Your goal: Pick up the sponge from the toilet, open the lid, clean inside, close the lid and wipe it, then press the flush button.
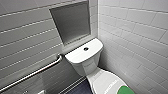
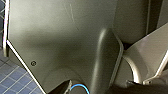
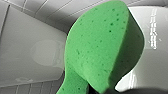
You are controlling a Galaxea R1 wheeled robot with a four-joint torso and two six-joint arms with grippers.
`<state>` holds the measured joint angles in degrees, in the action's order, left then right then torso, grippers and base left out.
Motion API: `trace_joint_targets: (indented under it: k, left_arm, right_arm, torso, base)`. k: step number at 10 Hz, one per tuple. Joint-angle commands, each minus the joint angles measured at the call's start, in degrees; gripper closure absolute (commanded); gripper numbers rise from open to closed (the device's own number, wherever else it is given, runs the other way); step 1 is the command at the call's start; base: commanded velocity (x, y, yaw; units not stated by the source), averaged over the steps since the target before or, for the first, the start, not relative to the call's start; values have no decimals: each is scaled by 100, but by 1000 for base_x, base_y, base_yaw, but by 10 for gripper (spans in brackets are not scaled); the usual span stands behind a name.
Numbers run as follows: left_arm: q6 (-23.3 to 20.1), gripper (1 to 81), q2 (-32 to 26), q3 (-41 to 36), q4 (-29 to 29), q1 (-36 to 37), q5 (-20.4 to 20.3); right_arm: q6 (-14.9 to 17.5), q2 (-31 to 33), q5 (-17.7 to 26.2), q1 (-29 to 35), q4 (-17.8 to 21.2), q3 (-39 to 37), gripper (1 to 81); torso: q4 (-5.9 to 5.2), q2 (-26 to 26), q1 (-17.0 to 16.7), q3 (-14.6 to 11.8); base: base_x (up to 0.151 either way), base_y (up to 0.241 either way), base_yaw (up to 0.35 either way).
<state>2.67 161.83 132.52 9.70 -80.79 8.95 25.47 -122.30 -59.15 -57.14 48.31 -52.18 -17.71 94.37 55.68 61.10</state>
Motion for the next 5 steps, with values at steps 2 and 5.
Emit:
trace_joint_targets:
  k: [2,5]
  left_arm:
    - [-38,10,-98,-25,23,32,450]
    - [-38,10,-98,-16,23,32,450]
  right_arm:
    - [600,-779,2183,2025,1626,-1745,811]
    - [538,-1467,3181,2648,1910,-3236,811]
  torso:
    - [0,0,0,0]
    - [0,0,0,2]
  base:
    - [0,0,0]
    - [0,0,0]
